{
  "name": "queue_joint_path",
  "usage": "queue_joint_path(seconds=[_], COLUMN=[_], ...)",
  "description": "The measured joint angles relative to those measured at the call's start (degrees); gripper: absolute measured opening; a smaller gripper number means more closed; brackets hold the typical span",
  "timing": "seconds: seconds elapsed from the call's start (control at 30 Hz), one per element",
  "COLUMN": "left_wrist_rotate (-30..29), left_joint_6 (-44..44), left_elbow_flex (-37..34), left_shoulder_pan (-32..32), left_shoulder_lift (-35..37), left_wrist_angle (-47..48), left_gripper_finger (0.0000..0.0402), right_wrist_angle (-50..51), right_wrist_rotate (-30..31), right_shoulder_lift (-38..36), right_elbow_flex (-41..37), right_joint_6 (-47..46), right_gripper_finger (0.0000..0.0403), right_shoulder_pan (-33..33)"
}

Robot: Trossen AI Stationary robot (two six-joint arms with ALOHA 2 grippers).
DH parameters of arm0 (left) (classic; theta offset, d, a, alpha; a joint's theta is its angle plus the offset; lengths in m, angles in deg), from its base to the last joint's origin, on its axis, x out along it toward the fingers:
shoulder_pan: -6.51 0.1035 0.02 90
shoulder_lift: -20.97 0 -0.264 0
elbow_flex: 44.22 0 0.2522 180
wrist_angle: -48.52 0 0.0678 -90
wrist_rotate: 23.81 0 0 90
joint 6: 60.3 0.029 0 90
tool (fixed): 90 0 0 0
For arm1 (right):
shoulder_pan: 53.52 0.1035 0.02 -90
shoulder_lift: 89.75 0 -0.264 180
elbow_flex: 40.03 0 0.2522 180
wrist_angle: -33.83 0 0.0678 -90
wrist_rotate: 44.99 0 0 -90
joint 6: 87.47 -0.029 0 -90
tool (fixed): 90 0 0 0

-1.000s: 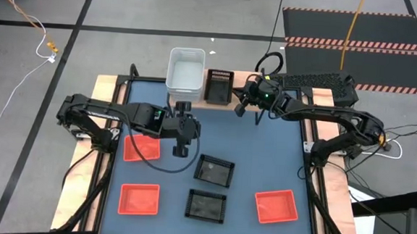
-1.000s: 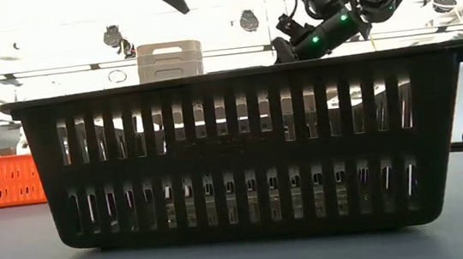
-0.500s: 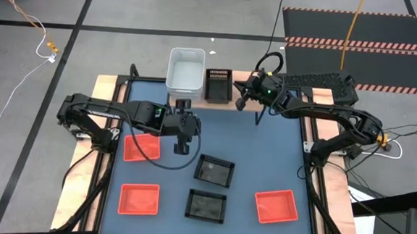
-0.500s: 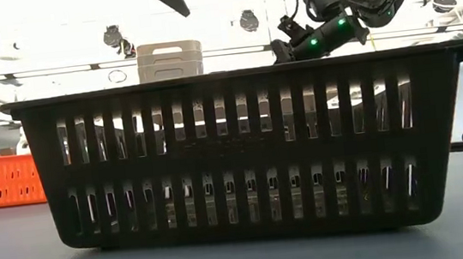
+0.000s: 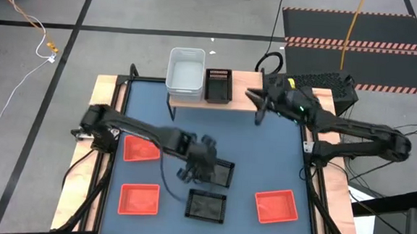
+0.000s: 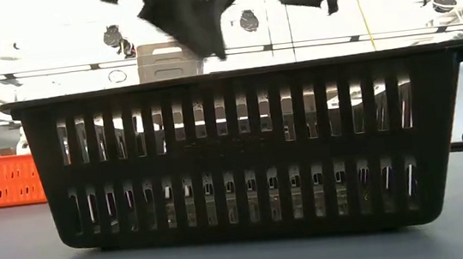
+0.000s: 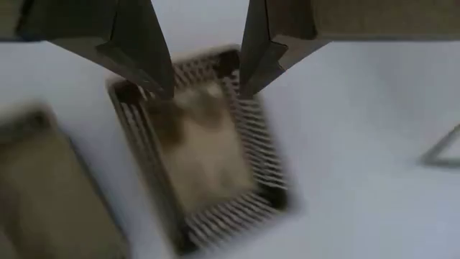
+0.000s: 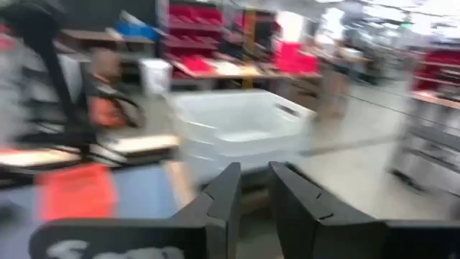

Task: Stack baskets on shelf by color
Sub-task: Stack the top black bin on top of the other black bin on the shelf

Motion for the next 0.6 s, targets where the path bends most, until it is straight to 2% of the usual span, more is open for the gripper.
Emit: queue_joint_path(seconds=[0.13,0.23,0.37,0.6], left_wrist_rotate=[-0.9,-3.7,-5.8,-7.1], left_joint_6=[11.3,17.1,25.9,33.7], left_elbow_flex=[-0.1,-0.1,-0.1,0.0], left_shoulder_pan=[-2.7,-4.1,-5.1,-3.5], left_shoulder_lift=[-4.4,-6.1,-6.9,-7.0], left_wrist_angle=[6.8,8.0,7.4,6.7], left_gripper_finger=[0.0161,0.0161,0.0161,0.0161], right_wrist_angle=[-3.1,-6.6,-11.2,-15.4], right_wrist_rotate=[0.2,3.1,7.4,7.6], right_shoulder_lift=[-4.0,-4.2,-1.9,1.0], right_elbow_flex=[-4.5,-7.3,-10.4,-11.6], right_joint_6=[-0.6,1.4,3.7,5.7], right_gripper_finger=[0.0083,0.0089,0.0091,0.0091], right_shoulder_pan=[7.4,10.7,12.4,12.7])
